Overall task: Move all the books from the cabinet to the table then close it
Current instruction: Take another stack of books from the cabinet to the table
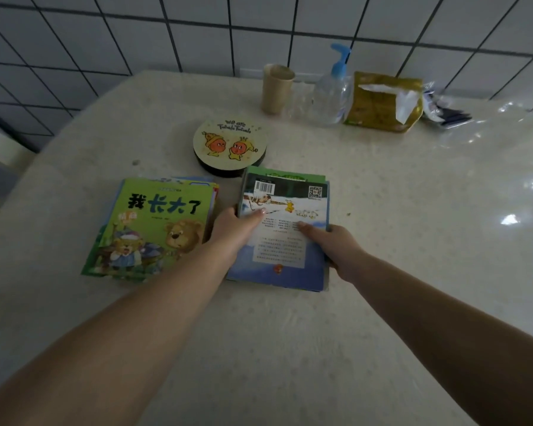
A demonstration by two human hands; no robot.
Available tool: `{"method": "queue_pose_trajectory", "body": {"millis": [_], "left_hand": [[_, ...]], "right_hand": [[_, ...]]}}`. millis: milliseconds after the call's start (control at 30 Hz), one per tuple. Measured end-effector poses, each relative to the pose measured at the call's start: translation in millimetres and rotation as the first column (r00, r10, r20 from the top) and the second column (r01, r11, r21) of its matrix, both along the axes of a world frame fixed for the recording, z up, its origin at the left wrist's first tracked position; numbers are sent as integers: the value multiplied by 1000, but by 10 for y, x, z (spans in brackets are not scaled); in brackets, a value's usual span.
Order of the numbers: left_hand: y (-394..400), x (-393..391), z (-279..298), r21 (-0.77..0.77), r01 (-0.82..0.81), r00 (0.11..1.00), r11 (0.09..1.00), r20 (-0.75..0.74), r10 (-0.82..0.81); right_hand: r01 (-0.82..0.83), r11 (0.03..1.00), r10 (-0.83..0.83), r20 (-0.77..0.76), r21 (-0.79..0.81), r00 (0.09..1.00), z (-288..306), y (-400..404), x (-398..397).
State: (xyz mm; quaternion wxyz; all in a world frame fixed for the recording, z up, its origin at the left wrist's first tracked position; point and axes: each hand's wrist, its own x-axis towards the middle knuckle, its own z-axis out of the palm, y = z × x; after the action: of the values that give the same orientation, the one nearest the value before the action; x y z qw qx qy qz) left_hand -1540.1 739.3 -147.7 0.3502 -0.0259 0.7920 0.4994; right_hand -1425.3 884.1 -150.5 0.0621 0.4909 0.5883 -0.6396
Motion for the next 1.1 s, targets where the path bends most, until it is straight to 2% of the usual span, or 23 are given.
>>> {"method": "queue_pose_trajectory", "body": {"millis": [133,267,467,633,767,933,1100], "left_hand": [[19,-1,1,-110,10,999,994,-38,-15],[-5,-38,-72,-87,32,999,996,-6,-33],[-49,83,2,-52,27,996,998,-79,-31],[-165,210,200,28,-52,977,998,-208,57],[-283,352,391,108,-102,957,989,-262,127],[-455,699,478,172,-130,944,976,-279,175],[-743,1164,355,225,-205,942,953,-218,255]], "right_hand": [[-66,993,63,36,99,997,-6,19,6],[-97,988,91,49,122,995,-7,35,5],[-177,944,151,111,279,982,47,-17,23],[10,978,0,-47,210,999,135,-120,173],[-71,908,131,-118,414,984,270,-181,425],[-131,925,232,-255,358,939,461,-272,724],[-241,908,334,-246,343,910,464,-454,930]]}}
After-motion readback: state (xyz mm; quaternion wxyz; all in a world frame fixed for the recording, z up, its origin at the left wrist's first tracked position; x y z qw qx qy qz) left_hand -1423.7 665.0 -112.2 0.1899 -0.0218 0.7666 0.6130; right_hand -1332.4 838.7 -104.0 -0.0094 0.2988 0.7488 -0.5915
